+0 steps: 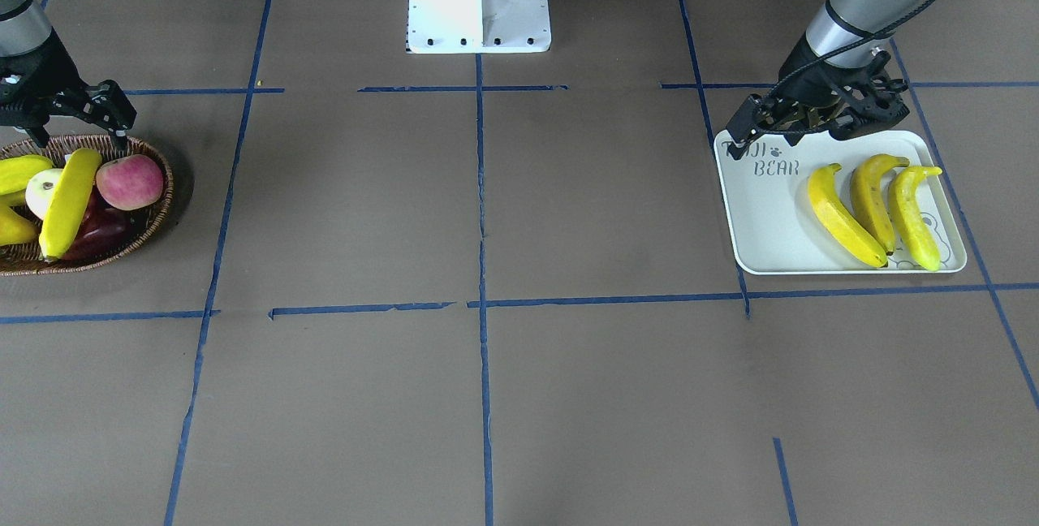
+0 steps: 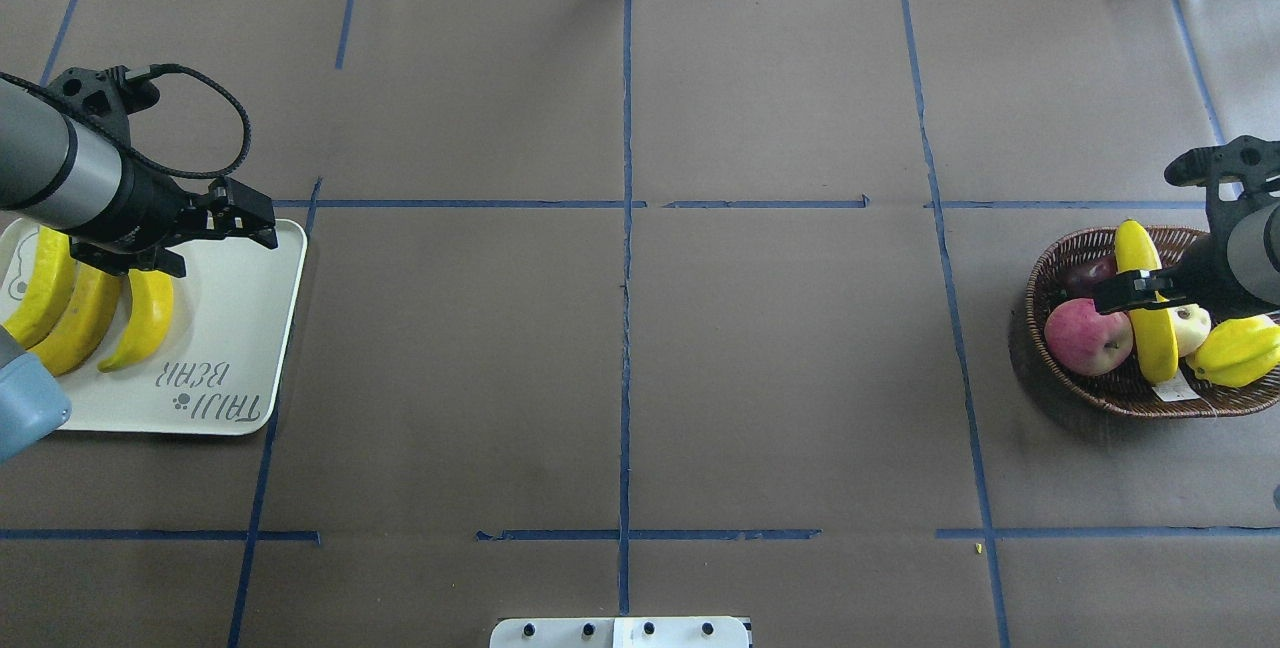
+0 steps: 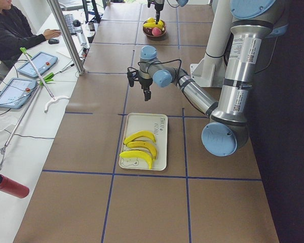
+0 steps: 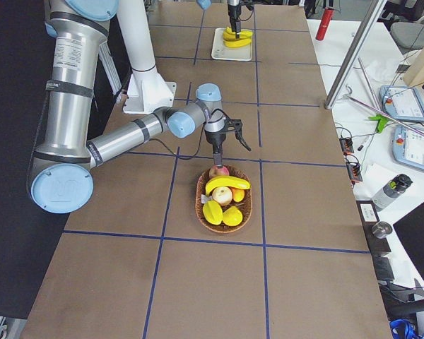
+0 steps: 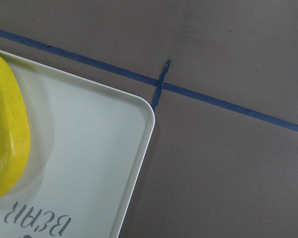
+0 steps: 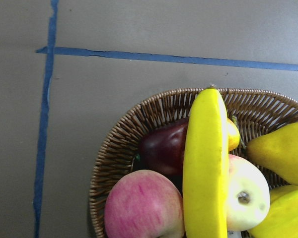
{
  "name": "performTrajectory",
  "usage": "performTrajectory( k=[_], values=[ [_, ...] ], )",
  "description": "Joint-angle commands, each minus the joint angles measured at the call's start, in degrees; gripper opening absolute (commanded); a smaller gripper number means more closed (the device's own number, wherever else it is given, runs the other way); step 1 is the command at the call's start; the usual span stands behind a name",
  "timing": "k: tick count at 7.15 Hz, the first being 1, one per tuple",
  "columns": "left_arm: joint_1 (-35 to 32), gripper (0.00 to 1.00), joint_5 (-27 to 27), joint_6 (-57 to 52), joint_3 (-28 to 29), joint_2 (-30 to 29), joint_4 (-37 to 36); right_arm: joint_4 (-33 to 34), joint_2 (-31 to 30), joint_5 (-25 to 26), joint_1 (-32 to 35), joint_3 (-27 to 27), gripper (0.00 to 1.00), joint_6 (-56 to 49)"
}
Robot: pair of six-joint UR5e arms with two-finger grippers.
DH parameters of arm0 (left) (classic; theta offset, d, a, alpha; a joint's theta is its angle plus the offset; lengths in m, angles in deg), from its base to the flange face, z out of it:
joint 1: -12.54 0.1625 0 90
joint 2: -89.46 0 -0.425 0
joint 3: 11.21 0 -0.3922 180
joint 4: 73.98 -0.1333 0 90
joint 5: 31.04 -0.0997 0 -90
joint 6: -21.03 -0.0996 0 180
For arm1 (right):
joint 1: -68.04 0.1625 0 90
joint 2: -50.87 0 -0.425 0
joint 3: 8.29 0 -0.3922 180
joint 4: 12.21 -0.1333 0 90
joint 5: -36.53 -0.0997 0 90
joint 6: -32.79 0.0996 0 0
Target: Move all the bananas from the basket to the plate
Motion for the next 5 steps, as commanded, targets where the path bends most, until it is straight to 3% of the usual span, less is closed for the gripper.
performTrajectory(
  k=[1,3,5],
  values=[
    [0.70,0.99,-0.15,0.27,-0.01,-0.61,-0.01,5.34,2.90,0.45,1.59,-3.09,1.00,-0.07],
    [0.79,0.99,-0.15,0.36,-0.01,-1.13,-0.01,5.26,7.55,1.06,2.21,-9.15,1.00,0.01],
    [0.79,0.99,-0.24,0.36,-0.01,-1.14,-0.01,5.34,7.48,1.77,2.21,-9.79,1.00,0.01]
  ],
)
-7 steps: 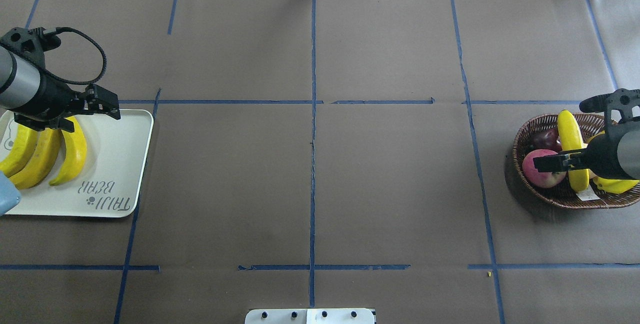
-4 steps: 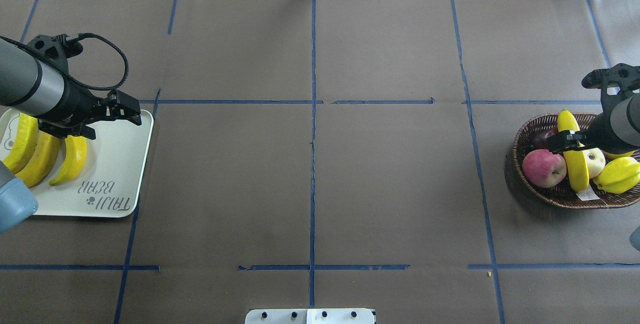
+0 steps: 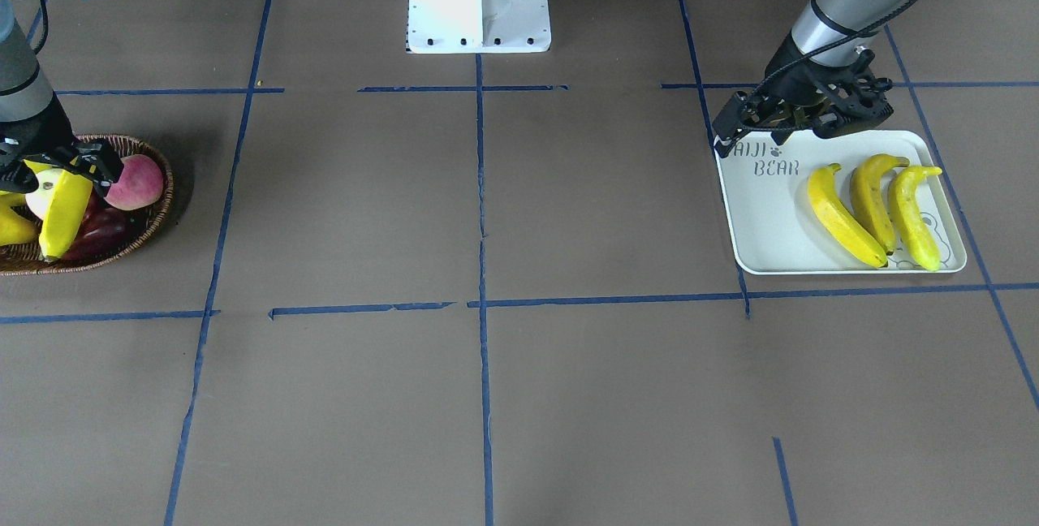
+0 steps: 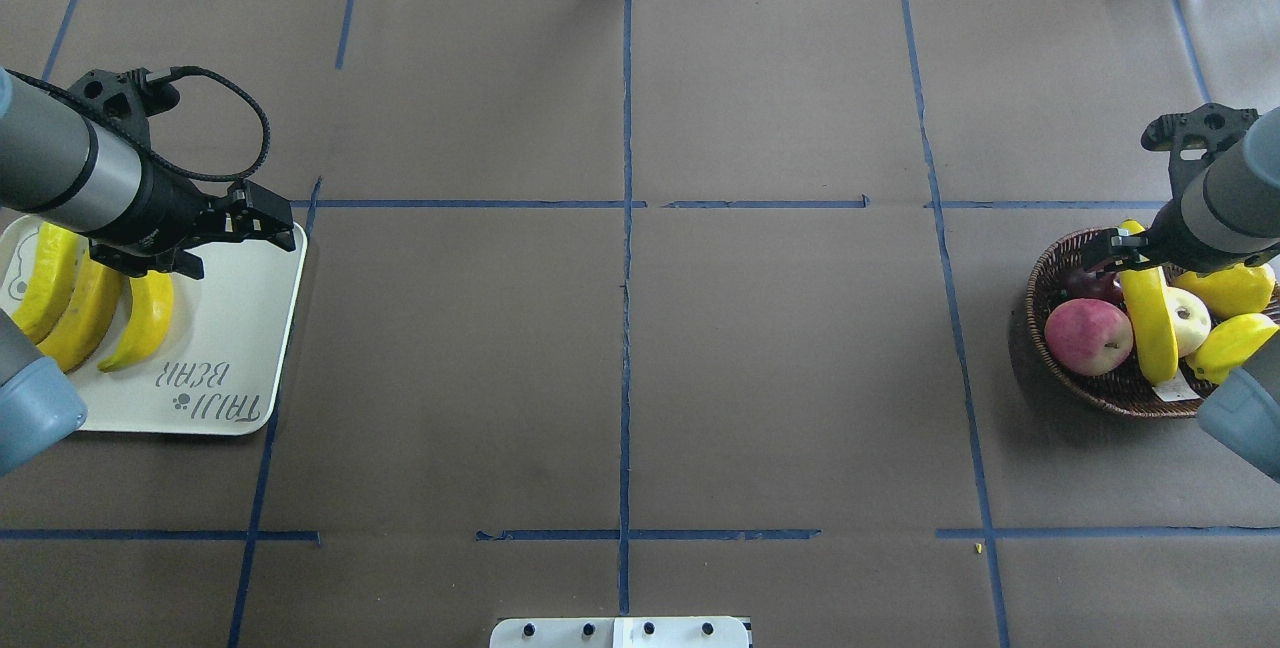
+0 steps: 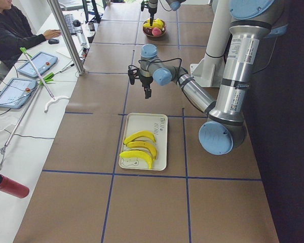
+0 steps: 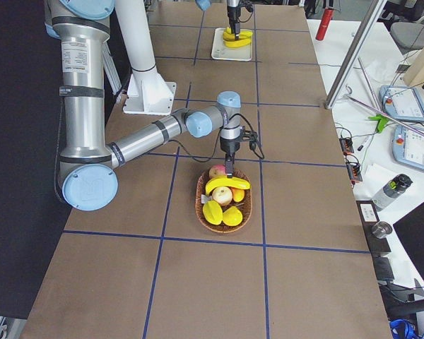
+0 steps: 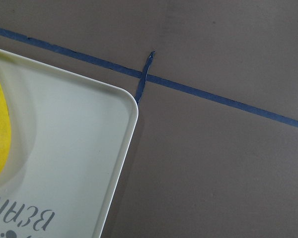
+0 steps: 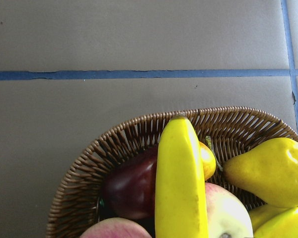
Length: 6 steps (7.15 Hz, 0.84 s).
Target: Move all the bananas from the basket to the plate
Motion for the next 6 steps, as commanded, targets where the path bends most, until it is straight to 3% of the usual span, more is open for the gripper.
performTrajectory(
  k=[1,6],
  values=[
    [0.01,0.99,-0.03,0.00,0.00,-0.05,0.00,0.04,-0.19,0.52,0.08,-1.39,1.00,-0.08],
    [0.01,0.99,-0.12,0.00,-0.09,-0.05,0.00,0.04,-0.19,0.52,-0.62,-3.59,0.99,0.18]
  ],
)
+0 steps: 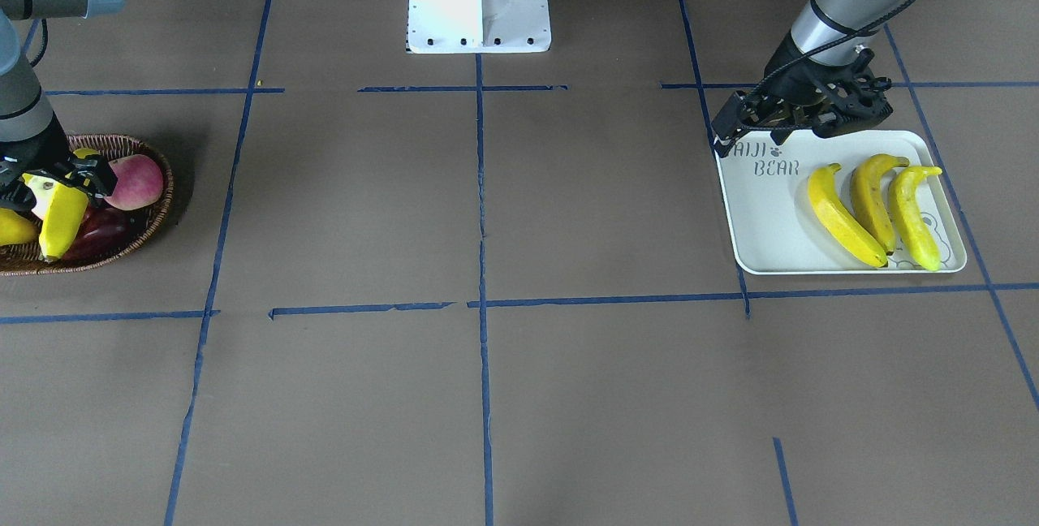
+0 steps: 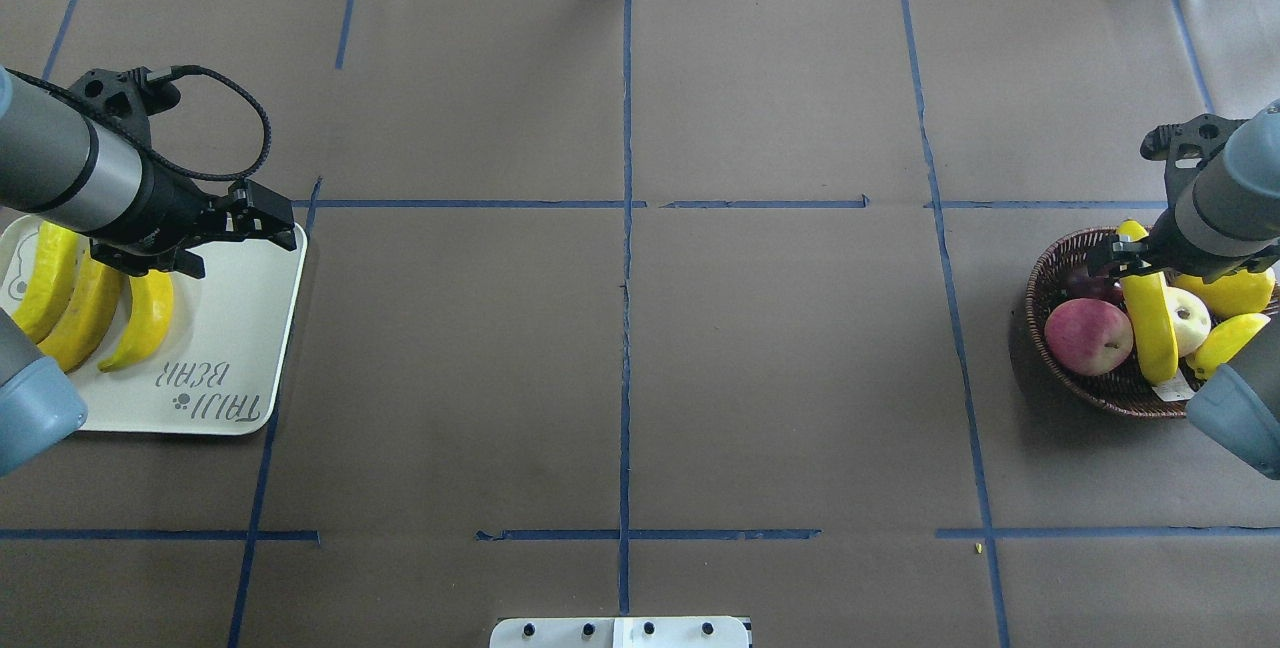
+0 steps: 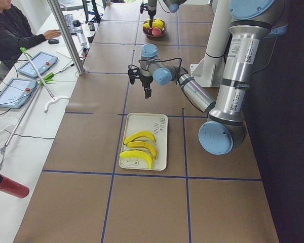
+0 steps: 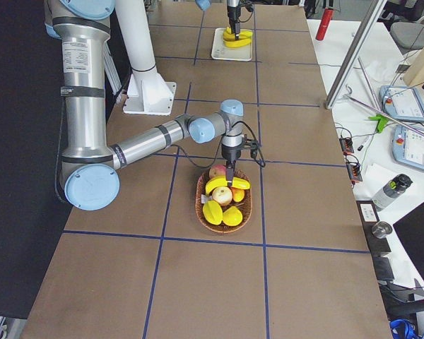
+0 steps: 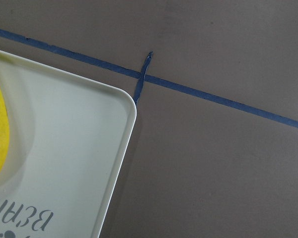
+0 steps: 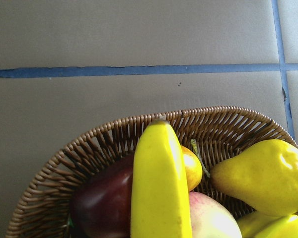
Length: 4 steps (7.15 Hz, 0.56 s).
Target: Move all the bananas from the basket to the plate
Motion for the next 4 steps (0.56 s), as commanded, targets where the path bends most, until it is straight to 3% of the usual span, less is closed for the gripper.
performTrajectory(
  k=[1,2,4],
  values=[
    [0.00,0.99,-0.12,0.00,0.00,0.00,0.00,-0.23,0.00,0.00,-0.46,-1.04,0.98,0.34],
    [0.00,0.99,-0.12,0.00,0.00,0.00,0.00,-0.24,-0.09,0.09,-0.81,-1.13,0.92,0.60],
    [0.00,0.99,-0.12,0.00,0.00,0.00,0.00,-0.41,-0.35,0.00,-0.81,-1.05,0.39,0.60]
  ],
)
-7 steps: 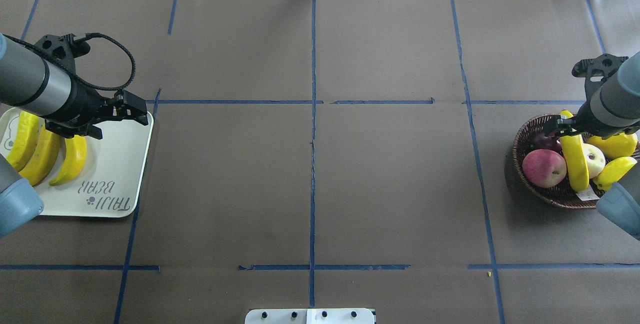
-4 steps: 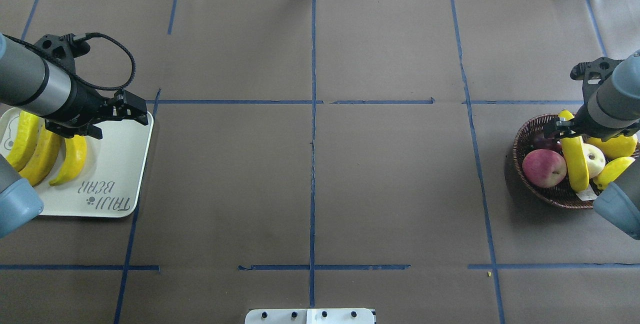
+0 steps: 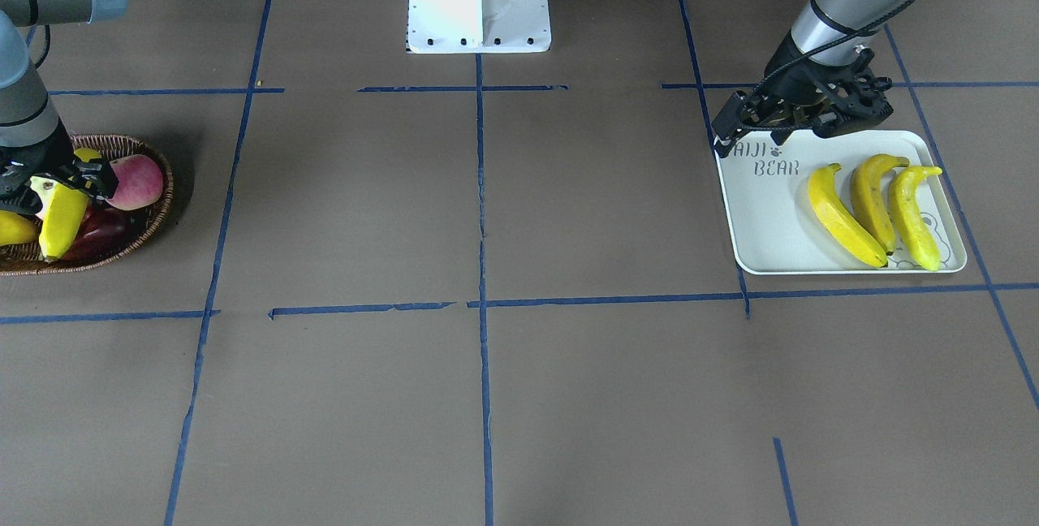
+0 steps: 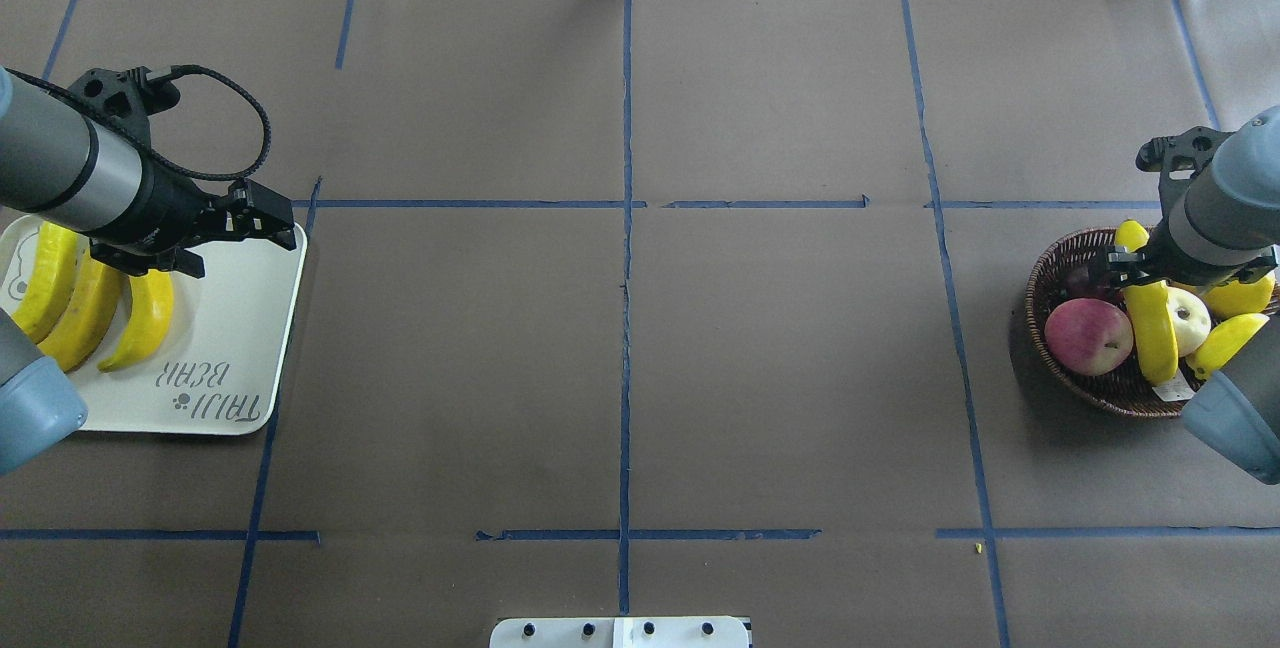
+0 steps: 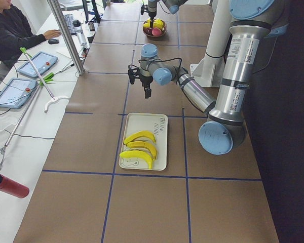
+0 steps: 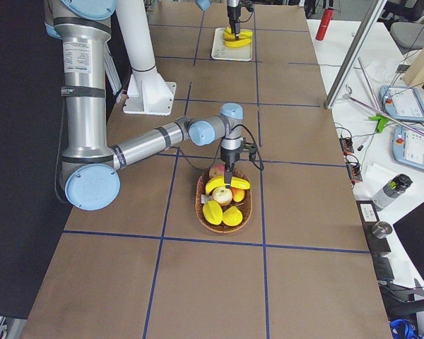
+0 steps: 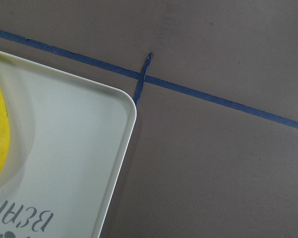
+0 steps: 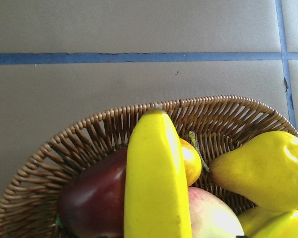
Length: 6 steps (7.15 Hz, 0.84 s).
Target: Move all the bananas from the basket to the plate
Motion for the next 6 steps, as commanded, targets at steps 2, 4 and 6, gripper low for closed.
performTrajectory(
  k=[2,4,6],
  values=[
    [0.00,0.99,0.00,0.00,0.00,-0.09,0.00,-0.14,-0.22,-0.11,0.03,0.28,0.03,0.04],
    [0.00,0.99,0.00,0.00,0.00,-0.09,0.00,-0.06,-0.57,-0.90,0.56,3.07,0.00,-0.39],
    [0.00,0.99,0.00,0.00,0.00,0.00,0.00,1.17,-5.21,-3.08,3.35,12.19,0.00,-5.10]
  ],
)
